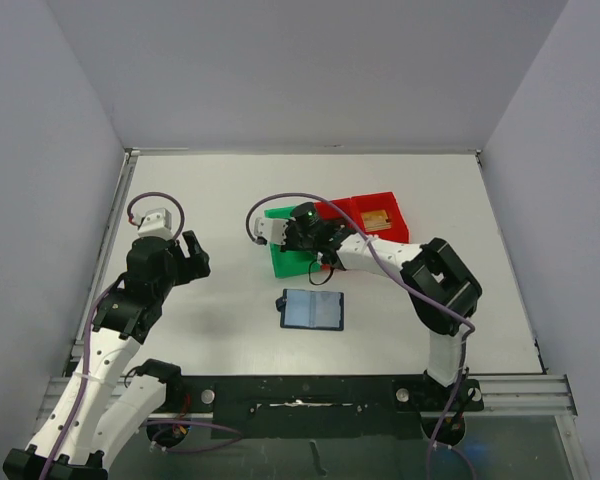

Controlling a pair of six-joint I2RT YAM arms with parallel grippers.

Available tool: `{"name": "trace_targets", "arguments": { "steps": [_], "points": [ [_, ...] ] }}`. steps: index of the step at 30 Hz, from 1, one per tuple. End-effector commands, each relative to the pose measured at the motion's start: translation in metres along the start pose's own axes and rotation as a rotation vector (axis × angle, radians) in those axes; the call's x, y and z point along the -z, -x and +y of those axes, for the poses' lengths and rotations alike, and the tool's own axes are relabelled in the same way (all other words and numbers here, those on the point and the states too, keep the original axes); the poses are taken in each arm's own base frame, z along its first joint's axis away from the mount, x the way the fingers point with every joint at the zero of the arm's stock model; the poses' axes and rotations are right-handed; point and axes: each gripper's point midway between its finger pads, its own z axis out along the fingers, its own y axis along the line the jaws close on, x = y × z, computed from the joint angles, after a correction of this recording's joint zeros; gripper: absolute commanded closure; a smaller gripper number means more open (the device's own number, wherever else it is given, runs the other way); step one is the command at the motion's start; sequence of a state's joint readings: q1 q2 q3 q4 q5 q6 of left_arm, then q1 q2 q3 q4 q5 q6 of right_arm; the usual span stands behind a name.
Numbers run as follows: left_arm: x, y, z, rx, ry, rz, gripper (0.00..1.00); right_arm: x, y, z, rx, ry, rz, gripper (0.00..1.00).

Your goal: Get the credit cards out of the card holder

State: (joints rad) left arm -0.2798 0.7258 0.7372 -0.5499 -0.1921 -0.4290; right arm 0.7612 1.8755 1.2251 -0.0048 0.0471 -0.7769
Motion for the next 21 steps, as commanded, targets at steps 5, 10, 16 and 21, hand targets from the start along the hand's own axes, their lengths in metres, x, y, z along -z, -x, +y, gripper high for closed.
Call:
{"name": "trace_targets", "arguments": {
  "steps": [5, 10, 16, 21],
  "points": [
    [0.002, 0.017, -0.005, 0.009, -0.019, -0.061, 0.24, -0.016, 0.018, -0.033, 0.105, -0.102, 0.012, 0.98],
    [0.002, 0.017, -0.004, 0.009, -0.018, -0.059, 0.24, -0.024, 0.018, -0.036, 0.135, -0.119, 0.024, 0.96],
    [0.002, 0.017, -0.005, 0.010, -0.021, -0.062, 0.24, -0.033, 0.011, -0.030, 0.148, -0.100, 0.036, 0.93],
    [0.002, 0.018, -0.005, 0.011, -0.021, -0.063, 0.24, -0.036, 0.009, -0.025, 0.158, -0.090, 0.037, 0.91]
  ]
}}
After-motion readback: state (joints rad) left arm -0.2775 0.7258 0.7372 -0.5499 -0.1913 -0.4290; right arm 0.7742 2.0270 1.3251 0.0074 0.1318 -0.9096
